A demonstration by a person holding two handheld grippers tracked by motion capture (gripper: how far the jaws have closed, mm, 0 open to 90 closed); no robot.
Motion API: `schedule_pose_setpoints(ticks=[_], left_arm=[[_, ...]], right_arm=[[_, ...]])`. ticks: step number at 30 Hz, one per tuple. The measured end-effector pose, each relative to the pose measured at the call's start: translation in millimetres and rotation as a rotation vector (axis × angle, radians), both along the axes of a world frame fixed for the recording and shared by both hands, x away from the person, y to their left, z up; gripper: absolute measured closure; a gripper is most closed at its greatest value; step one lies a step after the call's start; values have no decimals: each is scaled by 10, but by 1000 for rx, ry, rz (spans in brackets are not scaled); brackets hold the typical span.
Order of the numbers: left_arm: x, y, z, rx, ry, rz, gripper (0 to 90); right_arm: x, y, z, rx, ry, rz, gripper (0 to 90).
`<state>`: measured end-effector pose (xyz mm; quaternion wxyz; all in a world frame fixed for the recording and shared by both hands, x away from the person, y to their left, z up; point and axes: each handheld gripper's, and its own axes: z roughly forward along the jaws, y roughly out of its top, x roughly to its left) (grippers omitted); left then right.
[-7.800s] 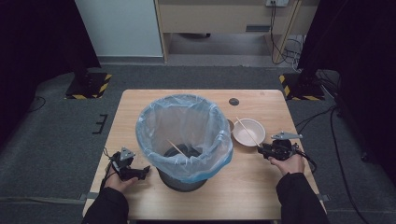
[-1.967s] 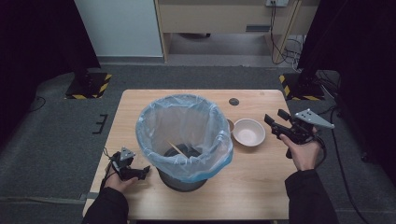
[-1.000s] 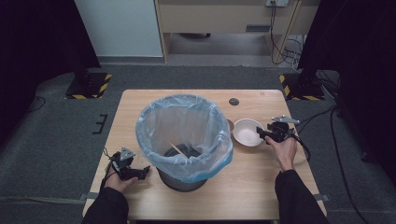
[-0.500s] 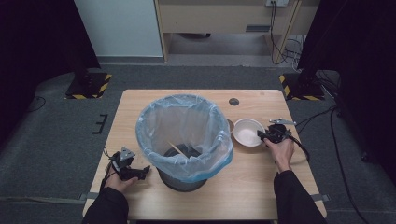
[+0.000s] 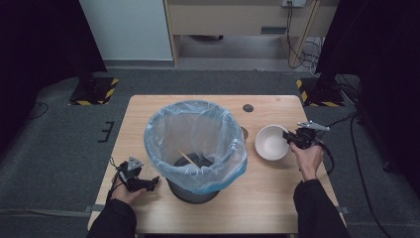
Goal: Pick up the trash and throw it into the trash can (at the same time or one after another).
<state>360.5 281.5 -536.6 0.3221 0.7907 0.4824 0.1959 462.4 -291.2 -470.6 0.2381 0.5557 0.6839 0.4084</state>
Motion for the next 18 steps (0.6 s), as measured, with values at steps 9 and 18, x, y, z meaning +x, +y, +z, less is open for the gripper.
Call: schedule_pose_setpoints(ticks=[9, 18], left_arm=[[0, 0, 0, 0, 0, 0, 0], [0, 0, -1, 0, -1, 0, 0]], right_arm=[[-67, -45, 255, 26, -90, -6, 833], [-169, -56, 611, 96, -218, 2, 833]])
